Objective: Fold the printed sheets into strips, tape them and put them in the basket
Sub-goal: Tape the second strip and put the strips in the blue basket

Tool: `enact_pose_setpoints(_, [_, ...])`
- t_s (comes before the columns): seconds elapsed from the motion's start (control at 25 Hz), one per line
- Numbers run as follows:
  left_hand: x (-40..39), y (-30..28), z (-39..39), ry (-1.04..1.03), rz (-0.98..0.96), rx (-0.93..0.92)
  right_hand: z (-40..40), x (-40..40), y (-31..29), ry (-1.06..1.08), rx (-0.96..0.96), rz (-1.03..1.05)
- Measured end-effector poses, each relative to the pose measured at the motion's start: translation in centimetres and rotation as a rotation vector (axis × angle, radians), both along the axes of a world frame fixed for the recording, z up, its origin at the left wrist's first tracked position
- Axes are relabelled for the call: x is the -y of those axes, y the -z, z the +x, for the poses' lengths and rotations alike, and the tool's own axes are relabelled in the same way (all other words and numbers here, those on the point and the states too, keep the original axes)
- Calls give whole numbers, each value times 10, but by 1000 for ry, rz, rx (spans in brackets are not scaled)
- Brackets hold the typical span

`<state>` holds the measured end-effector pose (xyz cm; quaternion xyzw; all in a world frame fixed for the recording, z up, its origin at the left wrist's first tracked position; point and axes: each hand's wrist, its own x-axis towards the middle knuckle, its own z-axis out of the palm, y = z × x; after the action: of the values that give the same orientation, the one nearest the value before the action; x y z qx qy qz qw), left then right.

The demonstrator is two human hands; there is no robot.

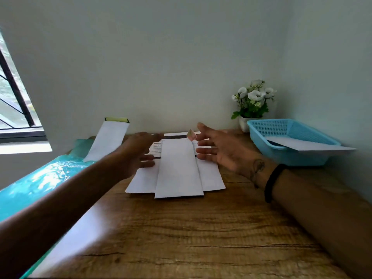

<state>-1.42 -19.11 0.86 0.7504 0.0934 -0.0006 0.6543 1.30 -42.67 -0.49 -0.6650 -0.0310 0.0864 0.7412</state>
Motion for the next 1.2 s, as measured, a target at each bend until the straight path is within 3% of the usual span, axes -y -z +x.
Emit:
enact_pose_setpoints(0.32, [18, -12, -10, 16, -519, -84, -3, 2, 4, 24, -149, 200])
enact_pose_setpoints(0.44, [38, -7, -7, 89, -375, -49, -6, 1, 2, 43, -140, 213])
enact_pose_setpoints(0.56, [45, -12, 1, 97, -256, 41, -6, 1, -5, 112, 11, 211])
enact_pose_setpoints(0.76, [48, -24, 16, 61, -327, 201, -12, 7, -17, 98, 275, 312])
enact_pose_setpoints(1.0, [51, 4, 23, 199, -470, 257, -7, 5, -2, 319, 546, -195])
enact_pose_setpoints(1.2, [61, 4, 8, 468, -393, 303, -7, 4, 3, 413, 582, -148])
